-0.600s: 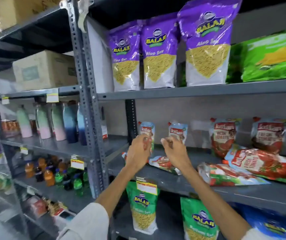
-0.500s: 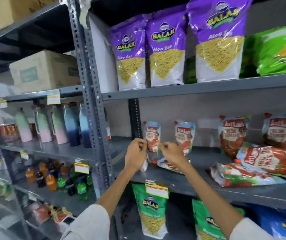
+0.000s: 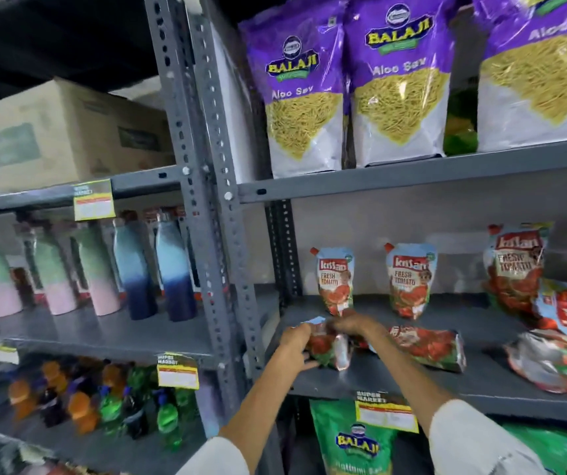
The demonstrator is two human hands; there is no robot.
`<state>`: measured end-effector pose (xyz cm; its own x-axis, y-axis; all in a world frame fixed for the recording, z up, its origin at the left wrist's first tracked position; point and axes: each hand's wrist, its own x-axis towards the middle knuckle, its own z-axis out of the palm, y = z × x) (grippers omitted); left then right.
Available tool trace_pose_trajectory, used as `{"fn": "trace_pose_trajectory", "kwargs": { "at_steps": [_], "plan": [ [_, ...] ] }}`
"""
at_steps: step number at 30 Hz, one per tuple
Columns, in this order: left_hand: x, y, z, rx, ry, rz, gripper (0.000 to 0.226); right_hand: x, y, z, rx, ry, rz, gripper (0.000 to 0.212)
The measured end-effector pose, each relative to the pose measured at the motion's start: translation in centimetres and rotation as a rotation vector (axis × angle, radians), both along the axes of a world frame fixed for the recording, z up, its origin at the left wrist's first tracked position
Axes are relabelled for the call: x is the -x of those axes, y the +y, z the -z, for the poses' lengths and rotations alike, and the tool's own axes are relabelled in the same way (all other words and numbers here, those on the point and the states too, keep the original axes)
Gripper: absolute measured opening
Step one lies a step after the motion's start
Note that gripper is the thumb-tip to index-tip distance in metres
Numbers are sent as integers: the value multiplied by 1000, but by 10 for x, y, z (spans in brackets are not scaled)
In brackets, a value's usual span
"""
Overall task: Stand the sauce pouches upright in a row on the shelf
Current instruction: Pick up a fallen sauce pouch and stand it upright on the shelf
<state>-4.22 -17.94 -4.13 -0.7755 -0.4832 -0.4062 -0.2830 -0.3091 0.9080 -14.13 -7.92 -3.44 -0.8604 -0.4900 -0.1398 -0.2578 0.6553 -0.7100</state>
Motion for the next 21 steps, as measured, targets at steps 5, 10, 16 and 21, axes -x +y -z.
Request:
{"fn": "trace_pose_trajectory", "kwargs": {
  "at_steps": [5, 10, 16, 21],
  "plan": [
    [3, -9, 4, -12, 7, 56, 31, 2, -2, 2, 86, -29, -35, 38],
    [5, -11, -5, 251, 267, -90, 38, -9, 1, -6, 474, -57, -22, 40],
    [10, -28, -16, 626, 564, -207, 56, -30, -15, -23, 745, 146, -38, 52],
    [10, -37, 23, 638, 514, -215, 57, -32, -31, 15, 611, 272, -155, 54]
  ]
}}
